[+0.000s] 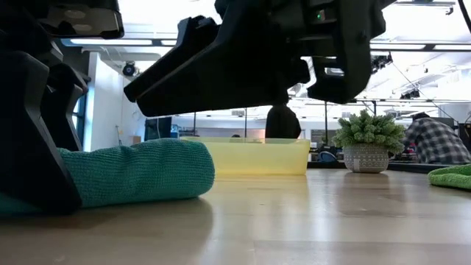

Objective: Roll microfiber towels into tight, uniform cylinder then place into a basket
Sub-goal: Put the blue microfiber cloth into the yellow bin

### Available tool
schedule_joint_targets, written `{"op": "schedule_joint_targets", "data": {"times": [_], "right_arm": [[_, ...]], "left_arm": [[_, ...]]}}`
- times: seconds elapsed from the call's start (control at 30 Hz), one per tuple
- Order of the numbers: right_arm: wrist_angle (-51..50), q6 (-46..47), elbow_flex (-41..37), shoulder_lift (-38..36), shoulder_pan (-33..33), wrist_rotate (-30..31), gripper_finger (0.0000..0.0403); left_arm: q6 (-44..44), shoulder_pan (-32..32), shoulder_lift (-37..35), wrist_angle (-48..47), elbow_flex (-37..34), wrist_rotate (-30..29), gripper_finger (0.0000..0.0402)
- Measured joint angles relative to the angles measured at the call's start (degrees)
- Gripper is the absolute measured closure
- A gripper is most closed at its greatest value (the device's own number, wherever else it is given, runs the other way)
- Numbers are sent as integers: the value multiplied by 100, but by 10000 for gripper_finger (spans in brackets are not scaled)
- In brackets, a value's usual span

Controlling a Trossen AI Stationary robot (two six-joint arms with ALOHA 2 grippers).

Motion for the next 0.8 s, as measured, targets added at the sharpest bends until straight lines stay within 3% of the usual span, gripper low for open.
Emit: {"op": "schedule_joint_targets", "data": {"times": [0.23,0.47,0.8], "right_arm": [[483,142,10,465,-162,-272,184],[682,146,10,742,-238,-163,202],[438,737,23,804,-385,-156,244]], "left_arm": [[0,-2,2,4,-2,-27,248],[18,-2,4,4,-2,-31,248],[59,-1,8,-21,29,-34,248]]}}
